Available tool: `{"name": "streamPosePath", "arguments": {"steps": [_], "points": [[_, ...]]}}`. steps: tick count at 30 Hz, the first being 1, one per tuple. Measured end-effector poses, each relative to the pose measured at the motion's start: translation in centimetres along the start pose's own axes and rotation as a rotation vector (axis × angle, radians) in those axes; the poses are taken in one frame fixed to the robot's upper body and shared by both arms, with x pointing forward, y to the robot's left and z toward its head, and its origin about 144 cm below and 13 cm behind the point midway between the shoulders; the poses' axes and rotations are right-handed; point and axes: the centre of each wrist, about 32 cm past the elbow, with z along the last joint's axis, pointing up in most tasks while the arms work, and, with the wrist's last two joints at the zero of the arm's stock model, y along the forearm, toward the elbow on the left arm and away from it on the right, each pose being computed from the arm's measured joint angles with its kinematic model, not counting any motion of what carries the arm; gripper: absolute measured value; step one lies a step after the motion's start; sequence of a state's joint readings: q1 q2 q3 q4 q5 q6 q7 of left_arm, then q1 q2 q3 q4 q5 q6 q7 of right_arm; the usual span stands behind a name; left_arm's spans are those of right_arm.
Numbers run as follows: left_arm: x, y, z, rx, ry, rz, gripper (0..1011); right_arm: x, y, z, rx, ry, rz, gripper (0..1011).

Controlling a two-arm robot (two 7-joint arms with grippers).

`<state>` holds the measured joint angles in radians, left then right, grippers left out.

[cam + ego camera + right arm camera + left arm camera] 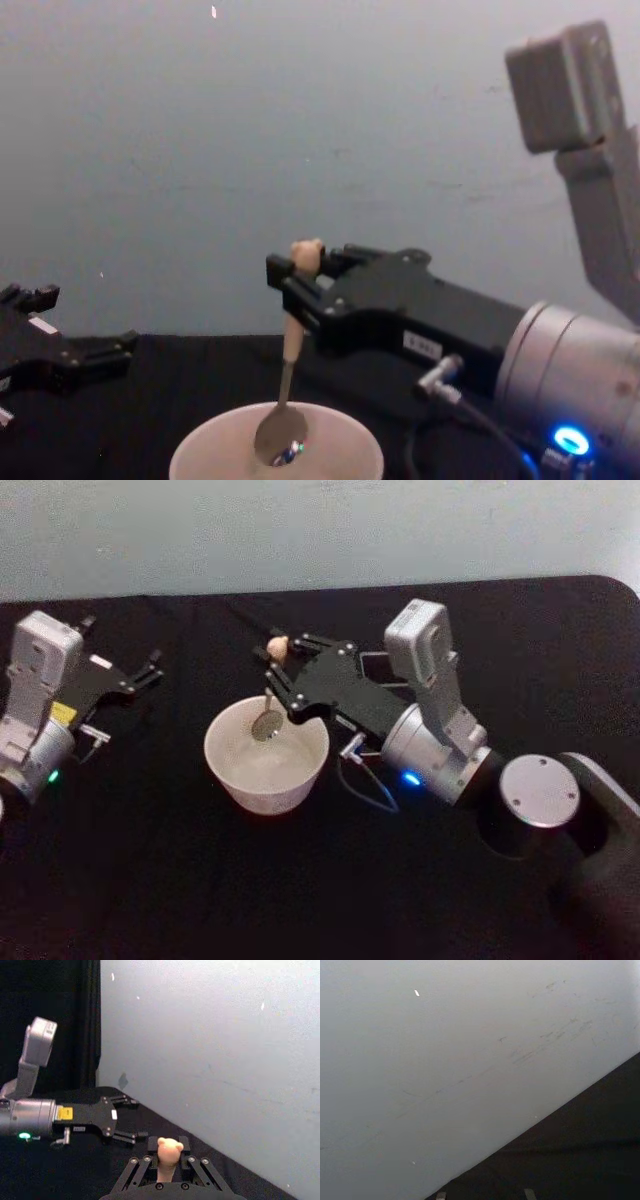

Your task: Pick up the stirring spoon with one hand, stir inside the cup, then place it back in its original position.

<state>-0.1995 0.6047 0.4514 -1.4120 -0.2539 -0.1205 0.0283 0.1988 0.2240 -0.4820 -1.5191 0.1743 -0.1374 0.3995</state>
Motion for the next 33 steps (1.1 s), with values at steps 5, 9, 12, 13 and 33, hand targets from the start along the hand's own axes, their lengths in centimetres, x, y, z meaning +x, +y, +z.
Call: {"name": "streamPosePath", "arguments": {"steps": [5, 9, 12, 13, 33], "points": [[0.0, 0.0, 0.0, 0.000, 0.000, 0.000, 1001, 0.5, -0.5, 1.6, 0.034, -0.008, -0.006, 230], [0.0, 0.0, 0.0, 0.000, 0.000, 0.000, 1001, 0.8, -1.0, 3.4, 0.066, -0.015, -0.020, 230], [0.0, 0.0, 0.0, 0.000, 0.000, 0.000, 1001, 1.0, -1.3, 4.2, 0.079, -0.022, -0.029, 230], [0.0, 0.0, 0.0, 0.000, 0.000, 0.000, 1001, 1.1, -1.5, 4.7, 0.086, -0.026, -0.033, 230], [0.0, 0.0, 0.0, 0.000, 0.000, 0.000, 1001, 3.9, -5.4, 9.3, 0.097, -0.094, -0.146, 230]]}}
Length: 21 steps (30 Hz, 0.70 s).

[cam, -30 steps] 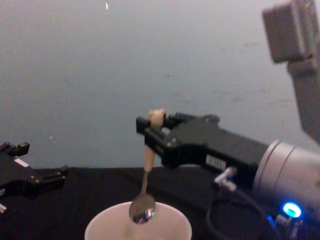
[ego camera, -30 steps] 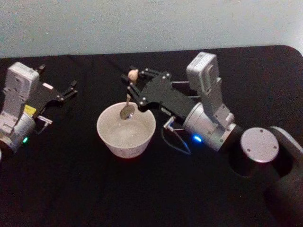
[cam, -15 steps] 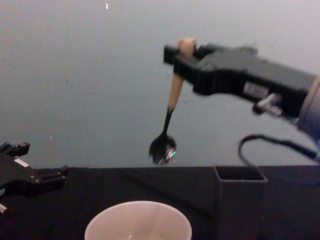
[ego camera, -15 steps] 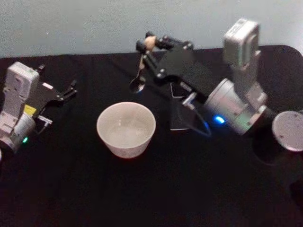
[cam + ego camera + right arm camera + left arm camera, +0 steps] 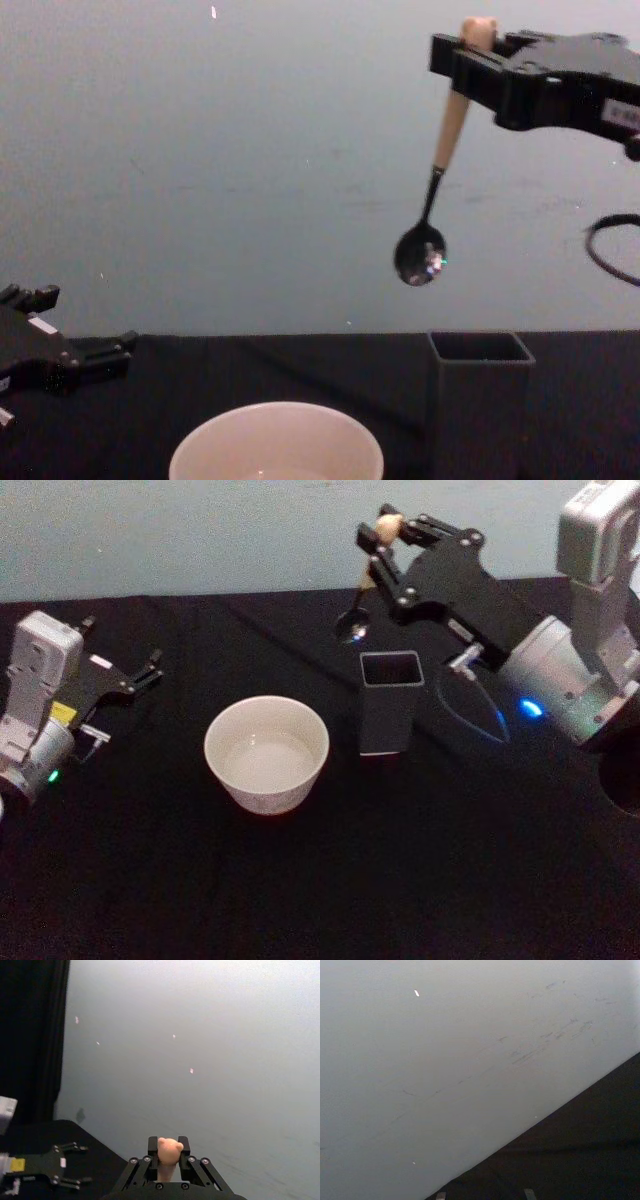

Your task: Pick up the stirring spoon with one hand, stir inside the cup, then place it back in its original position.

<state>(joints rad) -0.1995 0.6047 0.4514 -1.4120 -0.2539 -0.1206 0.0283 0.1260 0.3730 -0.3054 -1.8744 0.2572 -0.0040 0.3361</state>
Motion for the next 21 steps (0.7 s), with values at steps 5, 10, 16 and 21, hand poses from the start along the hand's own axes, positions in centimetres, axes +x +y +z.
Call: {"name": "streamPosePath", "arguments": {"steps": [5, 10, 16, 21], "points": [[0.0, 0.0, 0.0, 0.000, 0.000, 0.000, 1001, 0.7, -0.8, -0.1, -0.024, -0.009, -0.024, 230], [0.0, 0.0, 0.0, 0.000, 0.000, 0.000, 1001, 1.2, -1.5, -0.4, -0.051, -0.013, -0.042, 230], [0.0, 0.0, 0.0, 0.000, 0.000, 0.000, 1001, 1.4, -1.9, -1.2, -0.088, -0.017, -0.054, 230], [0.0, 0.0, 0.0, 0.000, 0.000, 0.000, 1001, 1.4, -1.8, -2.0, -0.113, -0.018, -0.062, 230]]}}
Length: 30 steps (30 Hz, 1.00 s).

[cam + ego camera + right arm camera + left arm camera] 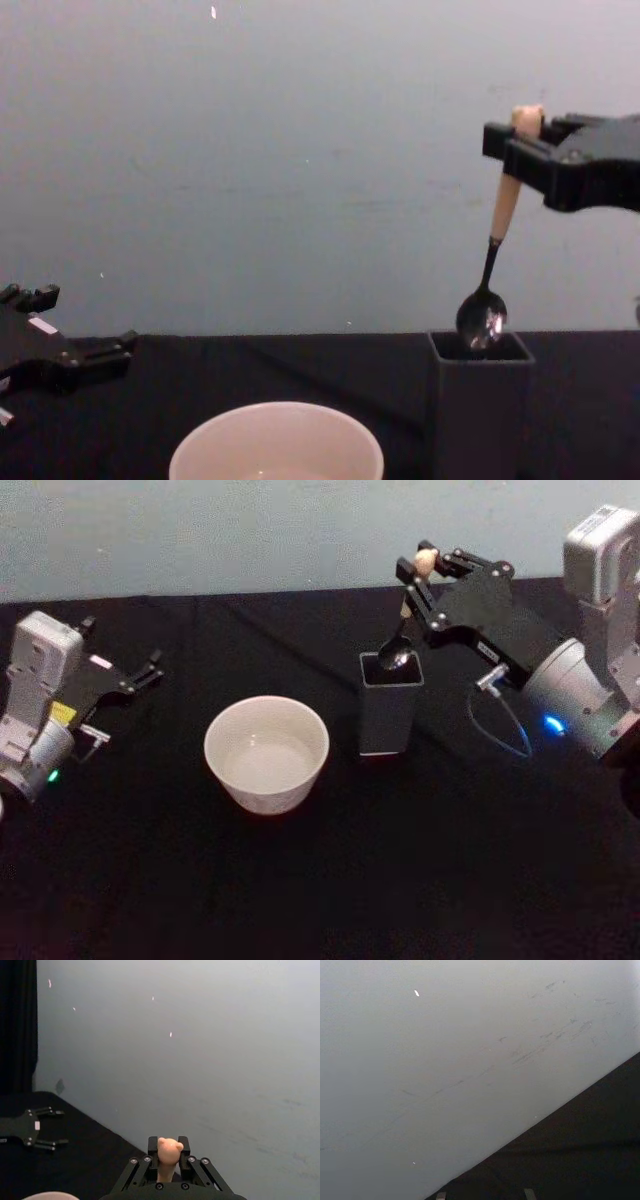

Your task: Pick up the stirring spoon with one hand, stir inside the cup, then place it back in its original position.

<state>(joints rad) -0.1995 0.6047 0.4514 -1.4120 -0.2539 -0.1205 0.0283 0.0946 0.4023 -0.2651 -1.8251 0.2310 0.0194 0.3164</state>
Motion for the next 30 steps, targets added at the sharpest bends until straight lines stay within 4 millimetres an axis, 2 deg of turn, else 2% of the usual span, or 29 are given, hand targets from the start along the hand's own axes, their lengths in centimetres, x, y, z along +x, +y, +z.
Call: {"name": "streamPosePath", "arguments": {"steps": [30], "points": [[0.0, 0.0, 0.0, 0.000, 0.000, 0.000, 1001, -1.1, 1.0, -5.4, -0.137, 0.058, 0.012, 230]]}}
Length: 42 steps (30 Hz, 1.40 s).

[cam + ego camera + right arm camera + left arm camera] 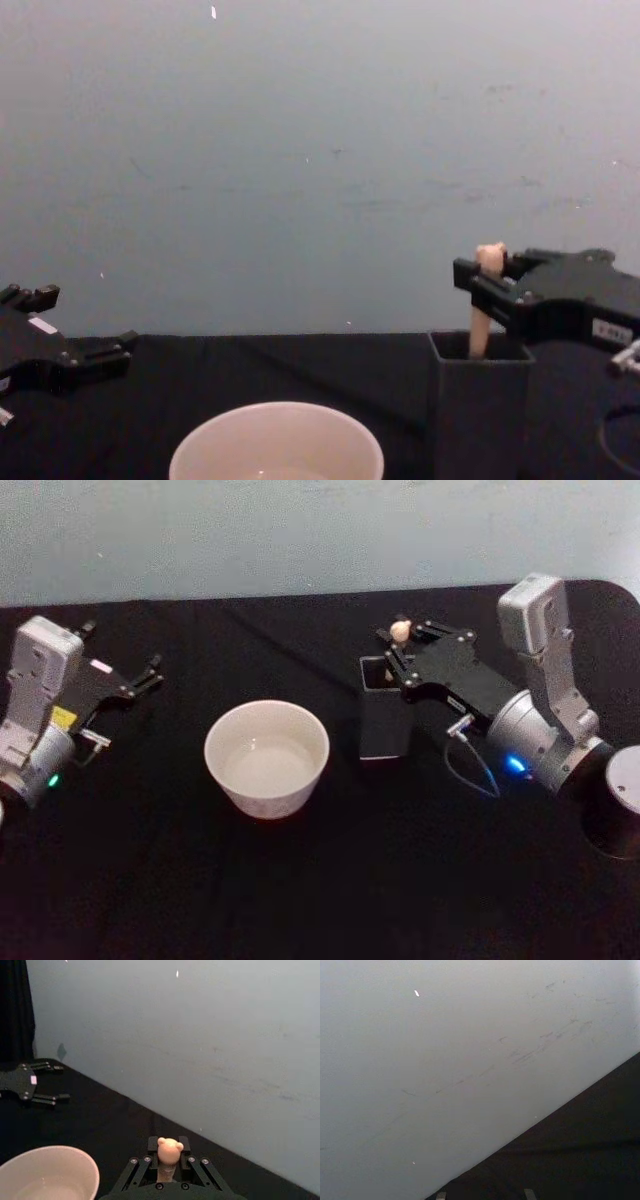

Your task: Pick up the stirring spoon with one hand, stir inside the cup, then place it back in its original position.

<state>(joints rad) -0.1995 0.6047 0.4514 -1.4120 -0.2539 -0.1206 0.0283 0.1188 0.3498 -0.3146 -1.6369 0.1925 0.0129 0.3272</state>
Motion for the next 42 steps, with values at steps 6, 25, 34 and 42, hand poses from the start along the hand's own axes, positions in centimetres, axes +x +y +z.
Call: {"name": "streamPosePath", "arguments": {"steps": [6, 25, 34, 42], "points": [[0.0, 0.0, 0.0, 0.000, 0.000, 0.000, 1001, -0.2, 0.3, -0.4, -0.022, 0.006, -0.004, 230], [0.0, 0.0, 0.0, 0.000, 0.000, 0.000, 1001, -0.6, 0.5, -1.2, -0.065, 0.004, -0.007, 230], [0.0, 0.0, 0.0, 0.000, 0.000, 0.000, 1001, -0.7, 0.6, -1.3, -0.070, -0.006, -0.007, 230], [0.0, 0.0, 0.0, 0.000, 0.000, 0.000, 1001, -0.7, 0.6, -1.3, -0.070, -0.006, -0.007, 233]]}}
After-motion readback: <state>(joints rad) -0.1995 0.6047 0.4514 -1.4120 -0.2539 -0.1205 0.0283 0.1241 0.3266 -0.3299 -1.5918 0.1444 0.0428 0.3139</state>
